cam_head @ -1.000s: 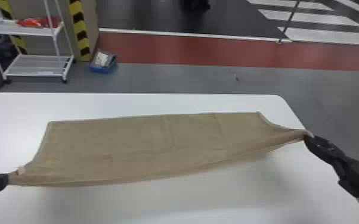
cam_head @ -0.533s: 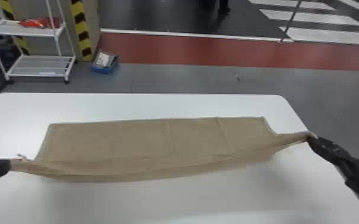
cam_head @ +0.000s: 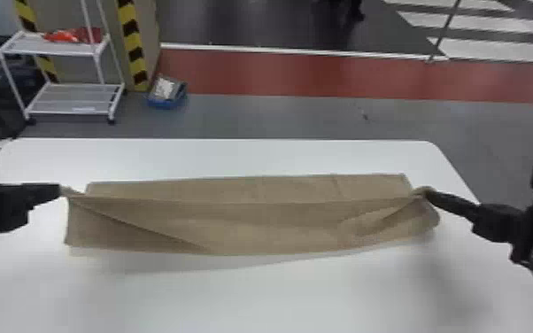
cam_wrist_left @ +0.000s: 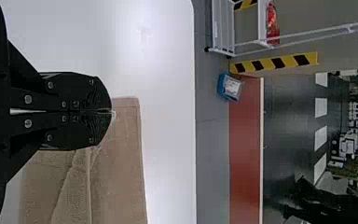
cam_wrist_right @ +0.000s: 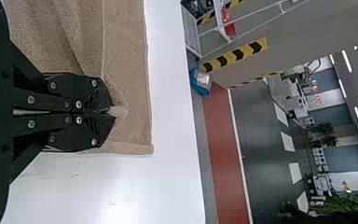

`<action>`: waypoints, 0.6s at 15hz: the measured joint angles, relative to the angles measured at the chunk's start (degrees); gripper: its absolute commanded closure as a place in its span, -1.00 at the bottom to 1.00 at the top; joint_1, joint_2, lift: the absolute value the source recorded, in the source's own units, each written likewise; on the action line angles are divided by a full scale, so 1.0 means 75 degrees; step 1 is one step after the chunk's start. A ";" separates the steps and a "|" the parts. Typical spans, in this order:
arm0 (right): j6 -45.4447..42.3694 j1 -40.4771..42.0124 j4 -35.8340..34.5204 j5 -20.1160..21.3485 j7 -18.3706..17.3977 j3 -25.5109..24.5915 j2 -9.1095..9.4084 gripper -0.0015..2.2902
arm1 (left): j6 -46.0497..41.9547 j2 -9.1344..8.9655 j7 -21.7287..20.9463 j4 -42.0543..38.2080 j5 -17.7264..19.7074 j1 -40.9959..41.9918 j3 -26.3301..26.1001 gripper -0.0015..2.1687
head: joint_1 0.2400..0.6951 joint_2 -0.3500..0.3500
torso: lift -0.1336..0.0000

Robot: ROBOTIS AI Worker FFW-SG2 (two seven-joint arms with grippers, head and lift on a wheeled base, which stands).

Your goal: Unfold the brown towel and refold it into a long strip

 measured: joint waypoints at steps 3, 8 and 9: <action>-0.0035 -0.0776 0.0779 -0.0095 -0.0002 0.0212 -0.0172 0.31 | -0.0739 0.0024 0.0020 0.0969 -0.0167 -0.0545 -0.0276 0.80 | 1.00 -0.27 | -0.84; -0.0070 -0.1685 0.1653 -0.0181 -0.0043 0.0522 -0.0267 0.31 | -0.1250 0.0196 0.0035 0.1850 -0.0191 -0.1080 -0.0333 0.80 | 1.00 -0.19 | -0.84; -0.0164 -0.1795 0.1863 -0.0178 -0.0073 0.0633 -0.0271 0.30 | -0.1346 0.0243 0.0039 0.2048 -0.0192 -0.1176 -0.0391 0.80 | 1.00 -0.17 | -0.84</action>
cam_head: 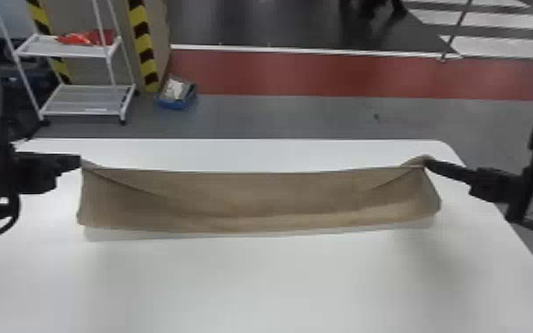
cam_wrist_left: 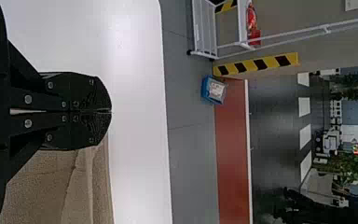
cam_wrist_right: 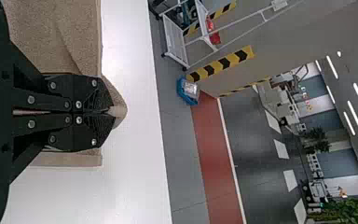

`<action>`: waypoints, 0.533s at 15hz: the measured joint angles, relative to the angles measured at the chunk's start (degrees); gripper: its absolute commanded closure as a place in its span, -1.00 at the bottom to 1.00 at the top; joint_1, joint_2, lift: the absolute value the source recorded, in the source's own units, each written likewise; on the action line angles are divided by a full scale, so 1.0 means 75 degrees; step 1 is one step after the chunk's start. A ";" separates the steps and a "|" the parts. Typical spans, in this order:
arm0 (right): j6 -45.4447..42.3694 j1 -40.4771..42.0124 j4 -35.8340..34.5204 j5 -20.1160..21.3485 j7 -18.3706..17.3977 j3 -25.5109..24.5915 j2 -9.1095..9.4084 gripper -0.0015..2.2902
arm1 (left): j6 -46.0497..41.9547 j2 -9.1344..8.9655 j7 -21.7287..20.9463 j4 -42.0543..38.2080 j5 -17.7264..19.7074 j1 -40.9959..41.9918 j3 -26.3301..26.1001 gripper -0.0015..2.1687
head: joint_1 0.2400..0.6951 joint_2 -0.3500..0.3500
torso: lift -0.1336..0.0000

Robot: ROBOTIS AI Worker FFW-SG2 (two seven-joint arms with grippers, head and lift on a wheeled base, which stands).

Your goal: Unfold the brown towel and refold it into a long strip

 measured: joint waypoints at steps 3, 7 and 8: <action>-0.0471 -0.0174 0.0511 0.0069 -0.0279 0.0391 0.0007 0.25 | -0.0424 0.0038 0.0122 0.0597 -0.0119 -0.0232 -0.0290 0.72 | 1.00 -0.15 | -0.84; -0.1143 -0.0462 0.1093 0.0129 -0.0555 0.0851 0.0013 -0.05 | -0.1166 0.0007 0.0409 0.1605 -0.0217 -0.0626 -0.0718 0.59 | 0.99 -0.14 | -0.84; -0.1363 -0.0576 0.1296 0.0152 -0.0621 0.0976 0.0007 -0.21 | -0.1365 -0.0001 0.0513 0.1856 -0.0221 -0.0721 -0.0815 0.41 | 0.97 -0.13 | -0.84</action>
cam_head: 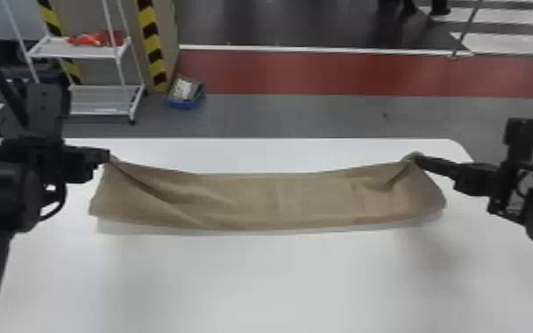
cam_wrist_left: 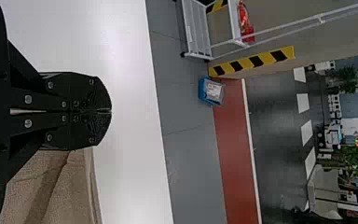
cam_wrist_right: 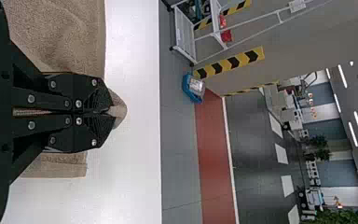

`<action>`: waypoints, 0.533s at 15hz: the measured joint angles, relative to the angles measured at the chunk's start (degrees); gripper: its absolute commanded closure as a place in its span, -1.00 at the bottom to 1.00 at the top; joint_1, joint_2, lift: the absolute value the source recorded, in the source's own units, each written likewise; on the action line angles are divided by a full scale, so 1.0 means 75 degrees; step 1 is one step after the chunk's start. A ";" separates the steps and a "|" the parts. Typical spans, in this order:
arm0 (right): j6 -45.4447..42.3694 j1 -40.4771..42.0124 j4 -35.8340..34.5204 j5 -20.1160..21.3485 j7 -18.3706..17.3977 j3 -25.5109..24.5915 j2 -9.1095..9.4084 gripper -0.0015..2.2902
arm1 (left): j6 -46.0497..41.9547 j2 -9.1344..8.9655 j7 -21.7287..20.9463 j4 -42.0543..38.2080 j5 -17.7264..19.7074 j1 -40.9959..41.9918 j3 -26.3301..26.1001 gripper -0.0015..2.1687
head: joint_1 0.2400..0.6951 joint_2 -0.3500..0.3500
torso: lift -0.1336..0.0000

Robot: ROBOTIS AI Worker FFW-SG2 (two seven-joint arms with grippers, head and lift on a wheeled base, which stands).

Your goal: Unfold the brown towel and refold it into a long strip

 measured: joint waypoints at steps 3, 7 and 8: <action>-0.0697 -0.0306 0.0628 0.0089 -0.0307 0.0335 -0.0014 -1.00 | -0.0520 -0.0017 0.0108 0.0352 -0.0117 -0.0058 -0.0176 -1.00 | 0.94 -0.13 | -0.84; -0.0908 -0.0100 0.0287 0.0498 -0.0840 0.0560 -0.0036 -0.95 | -0.0817 0.0028 0.0317 -0.0039 -0.0897 0.0444 -0.0193 -0.97 | 0.96 -0.10 | -0.84; -0.0879 0.0119 -0.0068 0.0577 -0.0938 0.0519 -0.0040 -0.95 | -0.0819 0.0031 0.0356 -0.0196 -0.1029 0.0595 -0.0148 -0.97 | 0.96 -0.09 | -0.84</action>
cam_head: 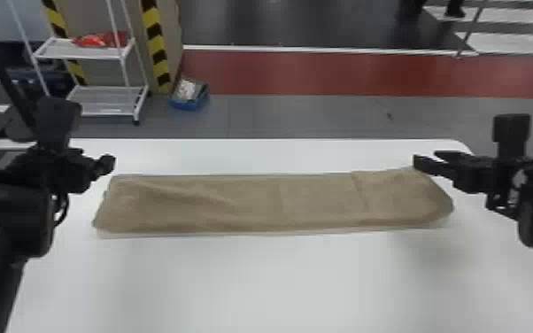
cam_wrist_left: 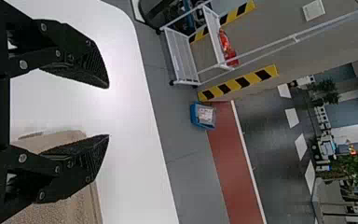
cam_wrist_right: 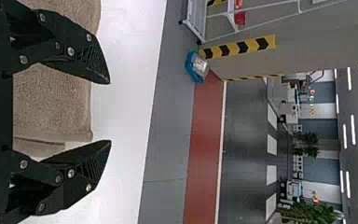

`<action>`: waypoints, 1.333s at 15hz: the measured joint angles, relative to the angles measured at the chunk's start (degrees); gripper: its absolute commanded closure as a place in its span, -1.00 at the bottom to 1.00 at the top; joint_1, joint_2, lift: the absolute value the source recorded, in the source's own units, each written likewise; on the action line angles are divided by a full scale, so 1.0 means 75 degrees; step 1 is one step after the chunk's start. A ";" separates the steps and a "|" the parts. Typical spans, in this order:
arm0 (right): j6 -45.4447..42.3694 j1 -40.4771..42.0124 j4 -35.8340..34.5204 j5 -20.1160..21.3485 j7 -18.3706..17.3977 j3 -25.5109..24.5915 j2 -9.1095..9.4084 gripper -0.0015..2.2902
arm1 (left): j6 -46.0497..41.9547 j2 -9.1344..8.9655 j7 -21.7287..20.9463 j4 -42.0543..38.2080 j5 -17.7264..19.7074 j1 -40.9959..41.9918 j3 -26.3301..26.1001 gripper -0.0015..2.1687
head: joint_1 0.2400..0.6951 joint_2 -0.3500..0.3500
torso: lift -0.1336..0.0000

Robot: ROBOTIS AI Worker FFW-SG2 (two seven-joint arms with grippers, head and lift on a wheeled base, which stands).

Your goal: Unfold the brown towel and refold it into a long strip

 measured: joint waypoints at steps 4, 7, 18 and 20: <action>0.0252 0.0908 -0.1206 -0.0309 0.0177 -0.0542 -0.0007 -0.94 | -0.0402 0.0000 -0.0056 -0.0527 0.0889 0.0726 0.0731 -0.96 | 1.00 -0.09 | -0.84; 0.0330 0.1708 -0.1834 -0.1028 0.0398 -0.1096 -0.0006 -0.94 | -0.0671 -0.0005 -0.0451 -0.0722 0.2150 0.1238 0.1437 -0.96 | 1.00 -0.13 | -0.84; -0.0180 0.2564 -0.1741 -0.1370 0.0693 -0.1183 0.0062 -0.89 | -0.0925 -0.0074 -0.0917 -0.0417 0.3517 0.1805 0.1629 -0.89 | 1.00 -0.22 | -0.84; -0.0305 0.2562 -0.1701 -0.1336 0.0691 -0.1075 0.0072 -0.88 | -0.0674 -0.0082 -0.0921 -0.0364 0.3465 0.1774 0.1532 -0.83 | 1.00 -0.22 | -0.84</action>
